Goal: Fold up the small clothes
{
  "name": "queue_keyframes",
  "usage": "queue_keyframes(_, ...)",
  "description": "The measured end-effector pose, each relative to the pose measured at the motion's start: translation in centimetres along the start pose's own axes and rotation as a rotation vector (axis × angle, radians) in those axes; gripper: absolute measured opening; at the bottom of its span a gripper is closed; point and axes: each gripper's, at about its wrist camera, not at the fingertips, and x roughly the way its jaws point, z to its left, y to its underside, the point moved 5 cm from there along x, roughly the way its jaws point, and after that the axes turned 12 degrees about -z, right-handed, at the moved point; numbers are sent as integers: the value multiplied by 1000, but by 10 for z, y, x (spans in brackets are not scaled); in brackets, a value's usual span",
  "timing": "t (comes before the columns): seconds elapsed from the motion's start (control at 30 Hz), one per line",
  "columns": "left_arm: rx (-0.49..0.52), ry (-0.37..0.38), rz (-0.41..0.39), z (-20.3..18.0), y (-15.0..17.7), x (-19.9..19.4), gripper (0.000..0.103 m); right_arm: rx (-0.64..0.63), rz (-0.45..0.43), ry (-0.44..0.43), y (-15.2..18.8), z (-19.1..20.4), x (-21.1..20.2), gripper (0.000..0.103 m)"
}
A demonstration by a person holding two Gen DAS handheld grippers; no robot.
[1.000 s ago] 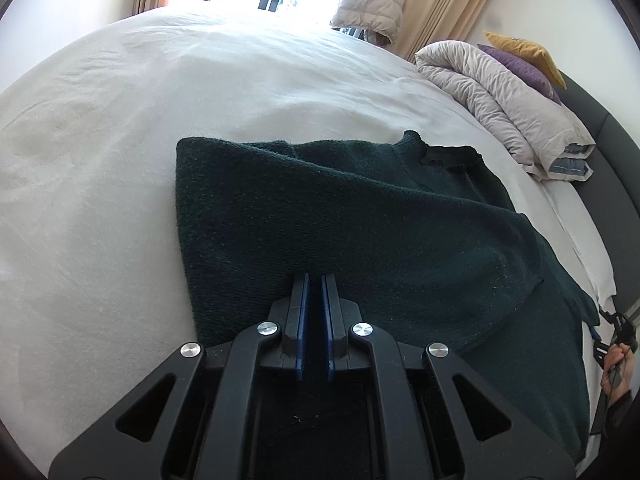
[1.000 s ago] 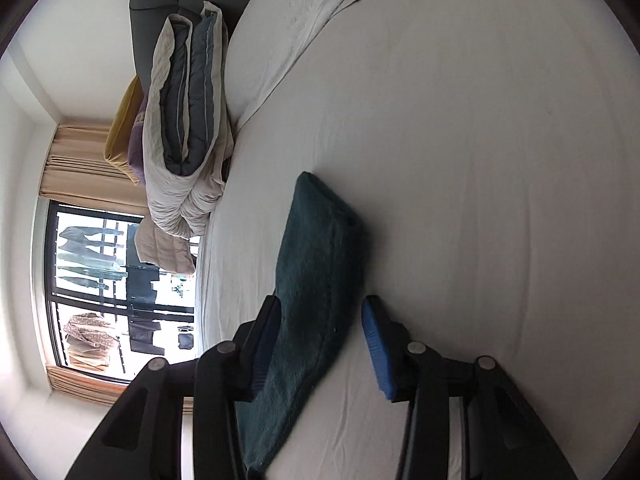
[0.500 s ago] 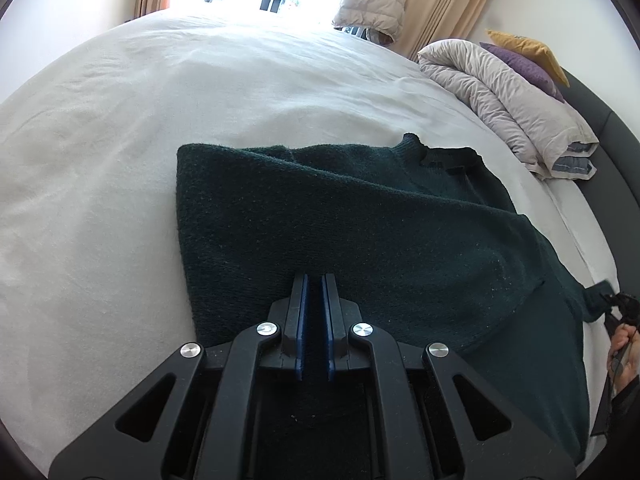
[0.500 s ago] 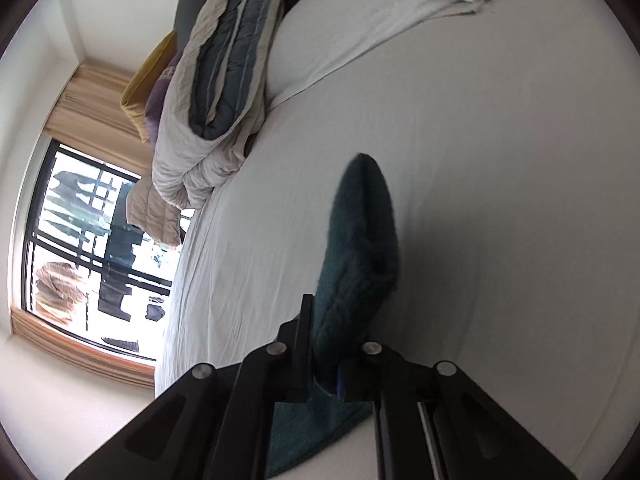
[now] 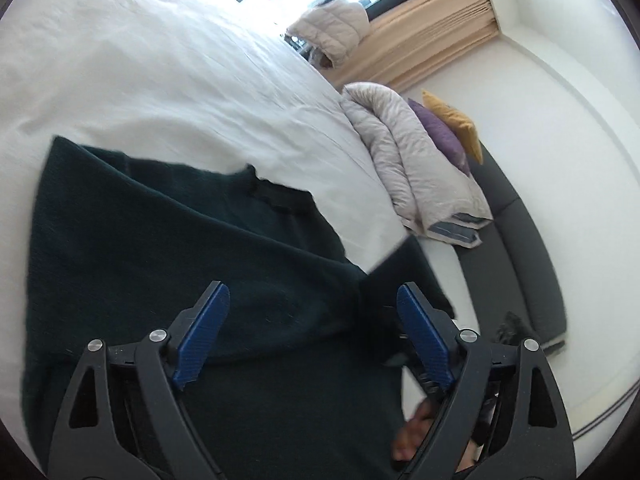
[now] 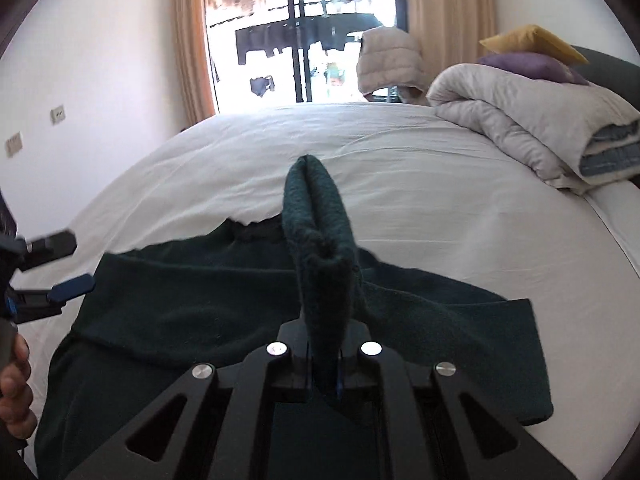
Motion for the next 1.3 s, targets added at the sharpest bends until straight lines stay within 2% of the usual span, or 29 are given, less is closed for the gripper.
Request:
queue_keyframes(0.1,-31,55,68,-15,8,13,86,-117,-20,4,12,30,1,9)
queue_keyframes(0.2,-78,112,133,-25,16,25,86,-184,-16,7,24,40,-2,9)
queue_keyframes(0.43,-67,98,233,-37,21,47,86,-385,-39,56,36,51,-2,9)
queue_keyframes(0.53,-49,60,292,-35,26,57,86,-461,-60,72,40,60,-3,9)
queue_keyframes(0.63,-67,41,292,-28,26,66,84,-534,-73,79,45,72,-5,9)
queue_keyframes(0.67,-80,37,284,-24,25,68,79,-554,-77,78,47,75,-5,9)
queue_keyframes(0.7,-85,34,286,-23,24,69,59,-570,-79,76,48,78,-6,9)
queue_keyframes(0.73,-81,29,293,-21,24,73,34,-581,-83,75,48,80,-7,9)
queue_keyframes(0.83,-26,5,315,-21,28,79,7,-588,-87,74,48,81,-4,9)
queue_keyframes(0.9,-10,-7,298,-21,27,79,6,-576,-98,61,46,84,-5,10)
queue_keyframes(0.93,-14,-5,287,-21,24,78,6,-564,-103,44,45,85,-8,21)
queue_keyframes(0.97,-18,-8,267,-21,20,77,6,-546,-105,24,43,86,-13,31)
queue_keyframes(1.0,-19,-12,247,-20,15,74,6,-523,-108,4,42,88,-19,57)
queue_keyframes(1.03,-18,-17,230,-20,10,71,6,-483,-125,-11,39,85,-29,75)
queue_keyframes(1.1,-3,-19,205,-22,-1,64,6,-338,-160,-37,30,67,-51,85)
queue_keyframes(1.13,10,-22,193,-23,-7,60,6,-222,-146,-66,28,51,-58,87)
queue_keyframes(1.27,6,-4,166,-26,-24,44,6,363,-44,-184,35,-35,-53,86)
queue_keyframes(1.3,7,-3,160,-26,-27,41,6,501,-17,-194,40,-58,-44,82)
